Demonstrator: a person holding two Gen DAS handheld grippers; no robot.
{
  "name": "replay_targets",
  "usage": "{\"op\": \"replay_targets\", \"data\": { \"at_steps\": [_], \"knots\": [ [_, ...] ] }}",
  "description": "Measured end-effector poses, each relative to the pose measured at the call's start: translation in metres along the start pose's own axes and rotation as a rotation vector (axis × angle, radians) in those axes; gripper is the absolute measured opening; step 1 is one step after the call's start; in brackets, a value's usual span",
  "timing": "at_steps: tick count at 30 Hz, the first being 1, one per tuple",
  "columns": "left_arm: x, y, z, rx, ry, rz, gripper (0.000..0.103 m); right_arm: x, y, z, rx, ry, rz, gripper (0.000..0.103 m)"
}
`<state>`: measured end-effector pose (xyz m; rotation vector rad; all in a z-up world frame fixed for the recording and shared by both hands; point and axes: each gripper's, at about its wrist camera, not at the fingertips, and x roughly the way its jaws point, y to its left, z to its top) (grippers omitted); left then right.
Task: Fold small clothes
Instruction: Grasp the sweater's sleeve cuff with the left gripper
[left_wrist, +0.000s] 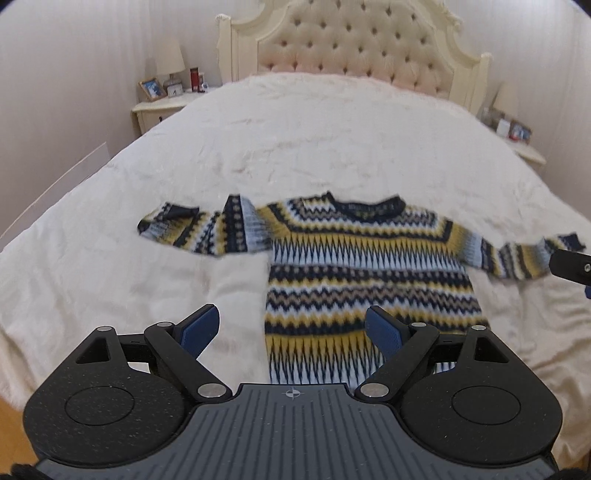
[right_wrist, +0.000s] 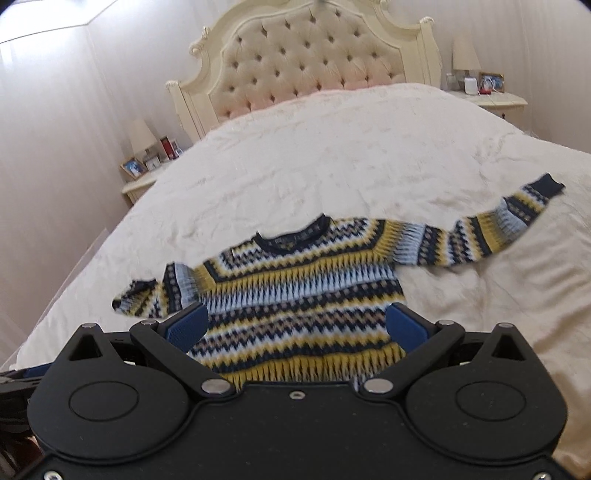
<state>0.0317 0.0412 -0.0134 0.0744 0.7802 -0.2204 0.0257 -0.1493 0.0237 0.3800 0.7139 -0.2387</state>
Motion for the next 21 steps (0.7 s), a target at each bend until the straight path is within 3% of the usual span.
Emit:
{"op": "replay_targets", "data": {
  "at_steps": [6,11,14,16,21],
  "knots": [
    [0.047,0.029,0.018,-0.005,-0.017,0.018,0.086,0.039,0.016,0.014,-0.037,-0.022,-0.036,0.102],
    [0.093,0.059,0.036,-0.018,0.011,-0.017,0.085,0.067,0.028,0.026,-0.054,-0.037,-0.063,0.102],
    [0.122,0.08,0.046,-0.039,0.046,-0.037,0.072,0.084,0.033,0.033,-0.054,-0.008,-0.054,0.102],
    [0.139,0.092,0.052,-0.039,0.063,-0.019,0.067,0.095,0.038,0.036,-0.061,0.026,-0.064,0.101],
    [0.181,0.126,0.067,-0.003,0.051,0.062,0.065,0.122,0.051,0.038,-0.077,0.098,-0.111,0.1]
  ]
}}
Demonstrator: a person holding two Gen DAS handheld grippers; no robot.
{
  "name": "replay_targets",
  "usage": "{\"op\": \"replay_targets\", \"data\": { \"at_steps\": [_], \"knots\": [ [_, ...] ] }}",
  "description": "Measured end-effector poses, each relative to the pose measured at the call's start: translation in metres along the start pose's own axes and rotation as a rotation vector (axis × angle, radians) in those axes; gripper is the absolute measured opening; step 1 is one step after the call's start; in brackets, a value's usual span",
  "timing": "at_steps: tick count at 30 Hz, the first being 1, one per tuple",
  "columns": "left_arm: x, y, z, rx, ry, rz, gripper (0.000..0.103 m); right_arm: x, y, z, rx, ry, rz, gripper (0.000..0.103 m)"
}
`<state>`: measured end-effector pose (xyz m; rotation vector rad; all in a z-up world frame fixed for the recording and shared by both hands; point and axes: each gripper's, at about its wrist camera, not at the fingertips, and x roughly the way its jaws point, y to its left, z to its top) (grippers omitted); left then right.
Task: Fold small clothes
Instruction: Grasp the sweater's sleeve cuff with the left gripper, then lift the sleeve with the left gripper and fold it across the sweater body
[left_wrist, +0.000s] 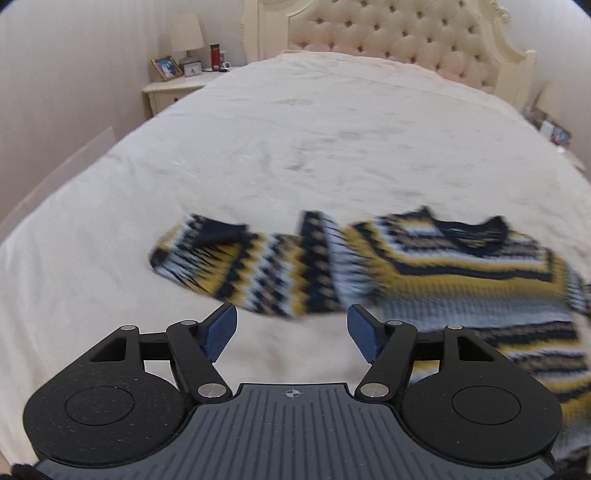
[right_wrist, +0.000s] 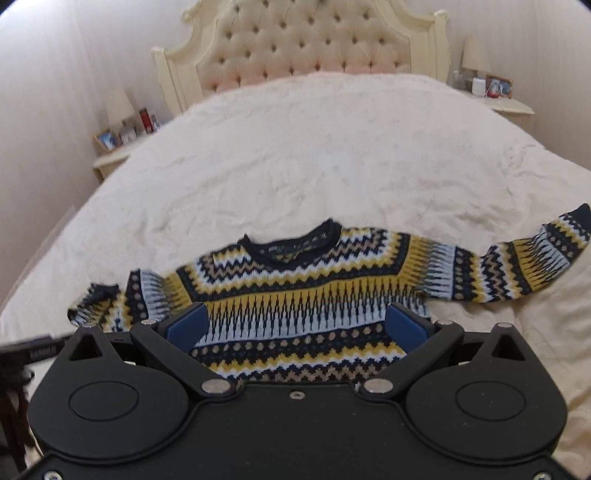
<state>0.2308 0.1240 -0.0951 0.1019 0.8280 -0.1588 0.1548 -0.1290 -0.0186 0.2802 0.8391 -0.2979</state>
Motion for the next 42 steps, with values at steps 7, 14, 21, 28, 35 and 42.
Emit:
{"op": "replay_targets", "data": {
  "at_steps": [7,14,21,28,35,42],
  "knots": [
    [0.065,0.044,0.029,0.056,0.013,0.102,0.059,0.03,0.023,0.01,-0.028,0.076,-0.003,0.092],
    [0.126,0.07,0.041,0.144,0.043,0.209,0.056,0.055,0.045,0.02,-0.053,0.124,0.004,0.092],
    [0.155,0.086,0.041,0.198,0.07,0.279,0.055,0.073,0.061,0.02,-0.069,0.169,0.013,0.092],
    [0.18,0.1,0.045,0.177,0.111,0.172,0.031,0.082,0.073,0.017,-0.092,0.206,0.034,0.092],
    [0.154,0.139,0.063,-0.193,0.078,0.035,0.01,0.085,0.07,0.017,-0.071,0.231,0.075,0.079],
    [0.085,0.168,0.094,-0.521,-0.069,-0.118,0.01,0.078,0.054,0.013,-0.023,0.229,0.1,0.076]
  ]
}}
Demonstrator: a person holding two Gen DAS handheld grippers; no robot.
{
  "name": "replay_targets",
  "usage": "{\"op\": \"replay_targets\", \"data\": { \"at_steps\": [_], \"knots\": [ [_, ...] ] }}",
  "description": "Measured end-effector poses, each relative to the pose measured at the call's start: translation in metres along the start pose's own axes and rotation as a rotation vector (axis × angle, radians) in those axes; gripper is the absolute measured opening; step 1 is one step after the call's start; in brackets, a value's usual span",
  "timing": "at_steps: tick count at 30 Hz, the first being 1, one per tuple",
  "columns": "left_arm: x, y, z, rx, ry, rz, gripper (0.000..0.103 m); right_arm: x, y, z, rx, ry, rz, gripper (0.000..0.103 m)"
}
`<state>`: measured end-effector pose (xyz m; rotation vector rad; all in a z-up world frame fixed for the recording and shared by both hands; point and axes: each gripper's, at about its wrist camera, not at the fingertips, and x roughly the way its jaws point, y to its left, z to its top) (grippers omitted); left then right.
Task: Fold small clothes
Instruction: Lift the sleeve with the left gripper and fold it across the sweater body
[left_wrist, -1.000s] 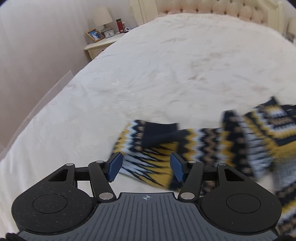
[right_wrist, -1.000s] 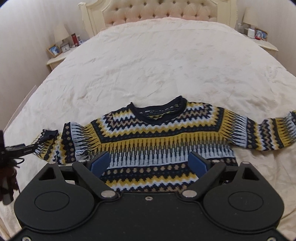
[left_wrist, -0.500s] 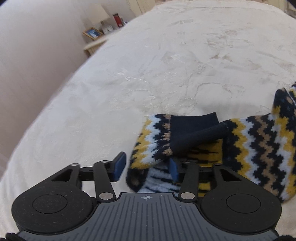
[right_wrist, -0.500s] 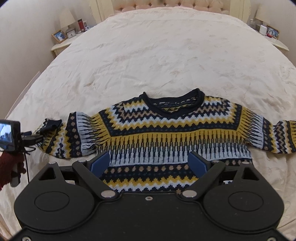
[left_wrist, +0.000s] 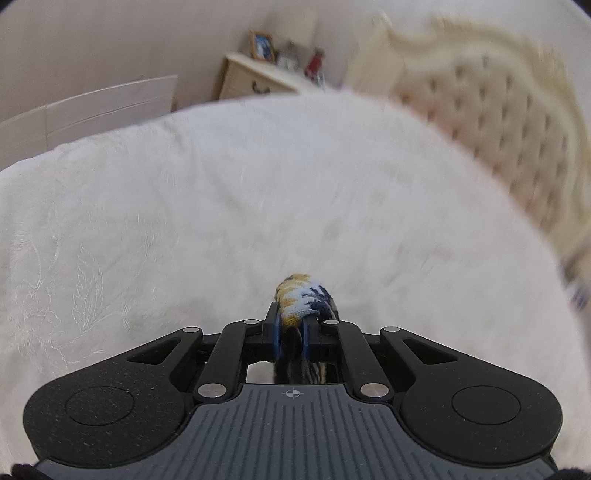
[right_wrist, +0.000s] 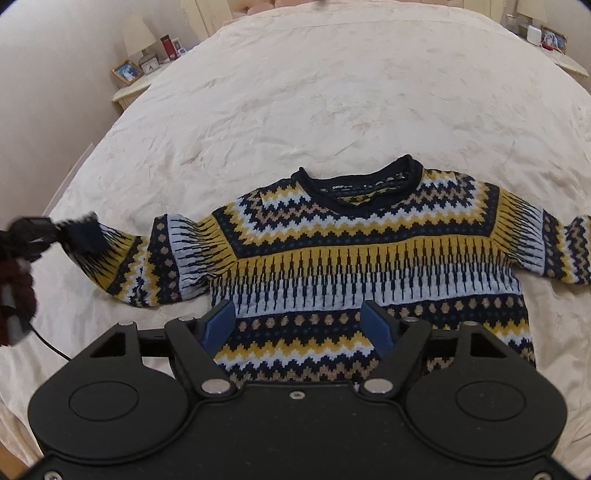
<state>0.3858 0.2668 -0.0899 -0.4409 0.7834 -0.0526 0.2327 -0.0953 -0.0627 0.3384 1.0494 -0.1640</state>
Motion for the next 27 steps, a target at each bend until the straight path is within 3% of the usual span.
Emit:
{"op": "replay_targets", "data": {
  "at_steps": [4,8,13,18,24,27],
  "knots": [
    [-0.037,-0.014,0.016,-0.049,-0.072,-0.058,0.01,-0.009,-0.011,-0.004,0.015,-0.017,0.023,0.076],
    [-0.067,-0.052,0.021,-0.02,-0.121,-0.113,0.01,-0.017,-0.025,-0.008,0.016,-0.031,0.052,0.076],
    [-0.083,-0.117,0.001,0.014,-0.147,-0.186,0.01,-0.02,-0.054,-0.018,0.026,-0.025,0.088,0.076],
    [-0.074,-0.193,-0.027,0.123,-0.146,-0.25,0.01,-0.026,-0.095,-0.029,0.049,-0.015,0.1,0.076],
    [-0.038,-0.276,-0.083,0.208,-0.078,-0.316,0.01,-0.032,-0.146,-0.037,0.092,-0.001,0.101,0.076],
    [-0.015,-0.299,-0.114,0.227,-0.018,-0.333,0.011,-0.033,-0.169,-0.038,0.108,0.004,0.09,0.076]
  ]
}}
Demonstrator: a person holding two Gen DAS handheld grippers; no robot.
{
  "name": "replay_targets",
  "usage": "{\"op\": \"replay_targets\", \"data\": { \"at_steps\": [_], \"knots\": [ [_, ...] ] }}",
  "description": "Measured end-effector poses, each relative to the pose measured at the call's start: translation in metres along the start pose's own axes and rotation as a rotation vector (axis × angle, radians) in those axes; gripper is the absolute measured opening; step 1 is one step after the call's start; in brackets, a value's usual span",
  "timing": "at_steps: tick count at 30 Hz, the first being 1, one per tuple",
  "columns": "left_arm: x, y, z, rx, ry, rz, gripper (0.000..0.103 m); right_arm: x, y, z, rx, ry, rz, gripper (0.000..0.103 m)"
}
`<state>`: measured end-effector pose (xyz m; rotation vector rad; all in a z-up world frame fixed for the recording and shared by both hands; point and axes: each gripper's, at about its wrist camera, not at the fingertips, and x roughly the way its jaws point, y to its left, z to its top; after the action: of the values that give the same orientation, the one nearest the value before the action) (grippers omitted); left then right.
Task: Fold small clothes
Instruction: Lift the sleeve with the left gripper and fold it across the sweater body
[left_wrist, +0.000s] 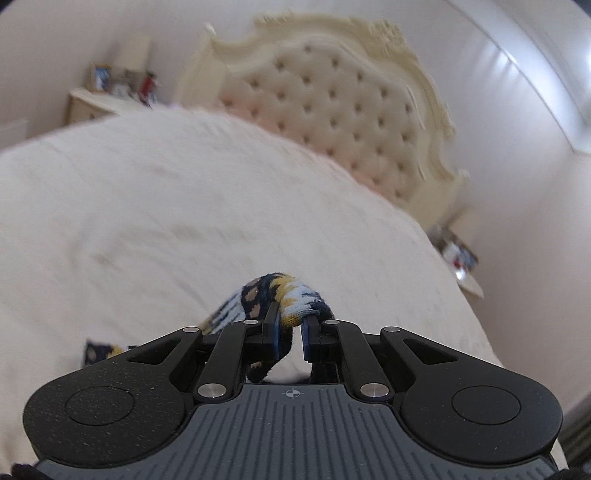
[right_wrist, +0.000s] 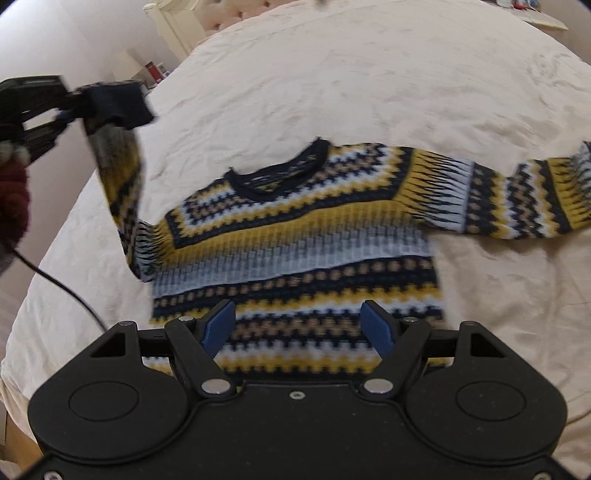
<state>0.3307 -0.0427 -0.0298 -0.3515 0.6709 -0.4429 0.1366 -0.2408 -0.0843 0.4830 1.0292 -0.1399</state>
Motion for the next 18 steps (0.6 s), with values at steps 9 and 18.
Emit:
{"op": "replay_targets", "data": {
  "at_steps": [9,18],
  "knots": [
    [0.063,-0.03,-0.077,0.077,0.256,-0.081,0.023,0.003,-0.041,0.002,0.039,0.028,-0.042,0.077],
    [0.046,-0.006,-0.109,0.231,0.317,-0.06,0.037,0.021,-0.05,0.013,0.054,0.061,-0.084,0.077]
  ]
}}
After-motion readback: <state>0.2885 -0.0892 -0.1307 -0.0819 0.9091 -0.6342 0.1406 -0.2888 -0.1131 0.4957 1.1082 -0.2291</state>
